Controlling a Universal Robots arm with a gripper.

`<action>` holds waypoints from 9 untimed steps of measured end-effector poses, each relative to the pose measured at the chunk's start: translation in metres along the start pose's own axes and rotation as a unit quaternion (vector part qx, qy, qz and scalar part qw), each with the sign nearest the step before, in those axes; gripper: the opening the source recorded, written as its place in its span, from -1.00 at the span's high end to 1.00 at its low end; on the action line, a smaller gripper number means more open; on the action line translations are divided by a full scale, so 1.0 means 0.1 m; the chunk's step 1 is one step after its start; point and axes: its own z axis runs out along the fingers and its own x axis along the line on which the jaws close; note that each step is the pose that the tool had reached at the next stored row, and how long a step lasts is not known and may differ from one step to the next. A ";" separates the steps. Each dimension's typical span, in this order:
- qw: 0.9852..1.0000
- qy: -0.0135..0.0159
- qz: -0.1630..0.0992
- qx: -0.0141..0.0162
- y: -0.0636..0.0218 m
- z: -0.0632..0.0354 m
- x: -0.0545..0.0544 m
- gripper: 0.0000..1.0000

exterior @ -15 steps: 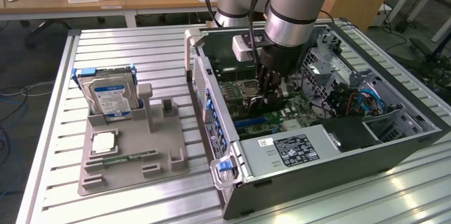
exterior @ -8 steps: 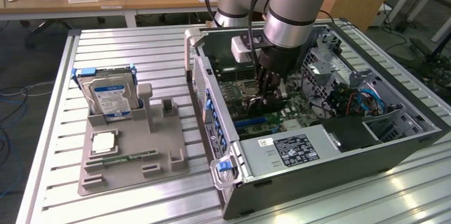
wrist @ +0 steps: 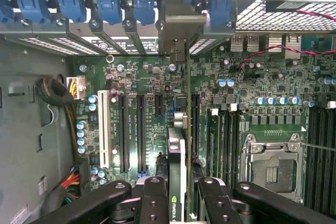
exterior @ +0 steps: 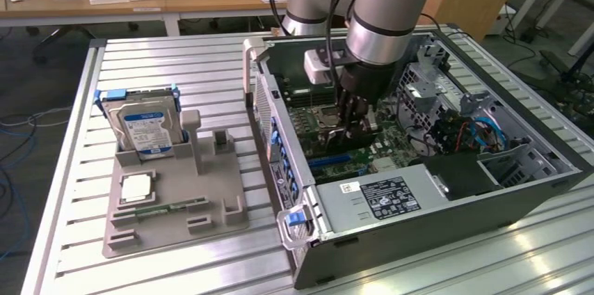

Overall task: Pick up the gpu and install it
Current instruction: 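Insert the gpu into the slot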

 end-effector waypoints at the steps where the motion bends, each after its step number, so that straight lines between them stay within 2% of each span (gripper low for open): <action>1: 1.000 0.000 0.000 0.000 0.001 0.004 0.00 0.47; 9: 1.000 0.000 0.000 0.000 0.003 0.024 0.00 0.47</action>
